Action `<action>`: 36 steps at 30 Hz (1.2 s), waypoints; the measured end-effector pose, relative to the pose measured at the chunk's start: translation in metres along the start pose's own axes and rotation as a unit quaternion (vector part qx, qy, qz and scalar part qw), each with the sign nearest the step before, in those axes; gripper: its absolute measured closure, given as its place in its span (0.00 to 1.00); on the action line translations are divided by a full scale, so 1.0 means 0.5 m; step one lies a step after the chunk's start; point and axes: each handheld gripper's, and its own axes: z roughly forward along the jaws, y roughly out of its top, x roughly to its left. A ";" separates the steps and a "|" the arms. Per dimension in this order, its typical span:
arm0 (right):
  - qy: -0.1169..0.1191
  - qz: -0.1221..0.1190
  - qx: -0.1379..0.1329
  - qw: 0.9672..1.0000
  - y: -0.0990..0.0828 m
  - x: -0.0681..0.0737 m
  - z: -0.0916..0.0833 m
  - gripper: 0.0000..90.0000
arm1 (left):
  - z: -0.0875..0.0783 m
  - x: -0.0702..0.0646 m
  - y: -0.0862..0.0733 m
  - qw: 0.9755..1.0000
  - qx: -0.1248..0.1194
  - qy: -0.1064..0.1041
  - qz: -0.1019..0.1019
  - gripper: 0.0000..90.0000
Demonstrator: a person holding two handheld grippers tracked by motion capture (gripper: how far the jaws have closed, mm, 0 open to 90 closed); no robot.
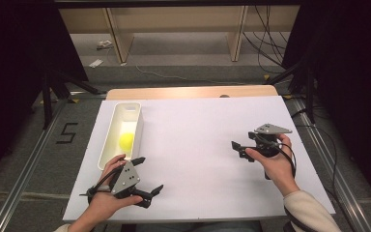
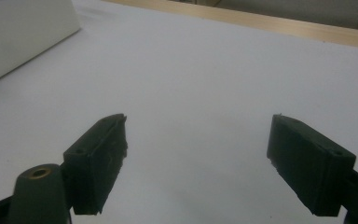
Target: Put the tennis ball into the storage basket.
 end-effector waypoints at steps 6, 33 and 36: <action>0.001 0.000 -0.001 1.000 -0.014 -0.005 -0.017 0.23 | -0.001 0.001 0.000 1.000 -0.001 0.000 -0.001 0.00; 0.013 -0.009 -0.006 1.000 -0.052 -0.001 -0.062 0.23 | -0.004 0.004 0.001 1.000 -0.003 0.003 -0.004 0.00; 0.013 -0.008 -0.006 1.000 -0.052 0.000 -0.061 0.22 | -0.005 0.005 0.001 1.000 -0.004 0.004 -0.003 0.00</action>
